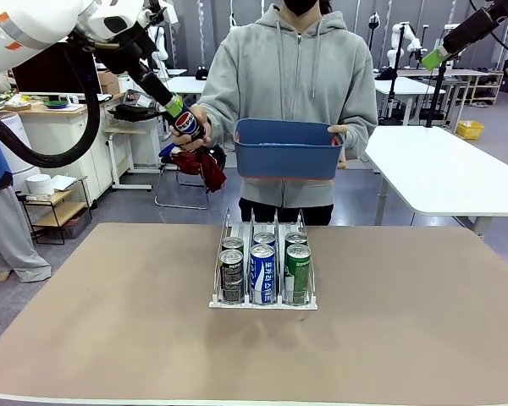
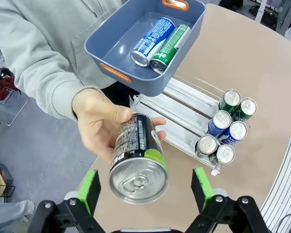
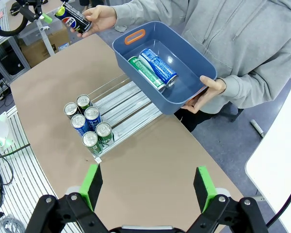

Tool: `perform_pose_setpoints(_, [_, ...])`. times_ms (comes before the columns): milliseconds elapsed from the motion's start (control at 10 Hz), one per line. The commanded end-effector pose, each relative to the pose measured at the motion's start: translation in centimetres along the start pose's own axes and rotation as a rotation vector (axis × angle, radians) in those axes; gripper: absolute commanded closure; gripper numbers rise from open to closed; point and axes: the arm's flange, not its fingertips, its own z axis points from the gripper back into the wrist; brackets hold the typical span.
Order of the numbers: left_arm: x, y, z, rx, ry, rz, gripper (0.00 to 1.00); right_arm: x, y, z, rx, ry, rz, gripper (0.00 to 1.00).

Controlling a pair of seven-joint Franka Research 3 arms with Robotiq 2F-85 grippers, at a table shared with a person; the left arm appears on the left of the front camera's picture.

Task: Fill the beverage cans into the dispenser.
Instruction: Pick up the Pepsi coke handed by the human.

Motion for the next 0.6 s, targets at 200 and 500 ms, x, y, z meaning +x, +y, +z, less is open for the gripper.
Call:
perform_pose_setpoints(200, [-0.7, 1.3, -1.5, -0.017, -0.048, 0.022, 0.0, 0.0, 0.1, 0.0, 0.003, 0.001, 0.001, 0.0])
perform_pose_setpoints(500, [-1.1, 1.7, -1.9, -0.003, -0.058, 0.032, 0.0, 0.0, 0.1, 0.0, 0.003, 0.001, 0.001, 0.0])
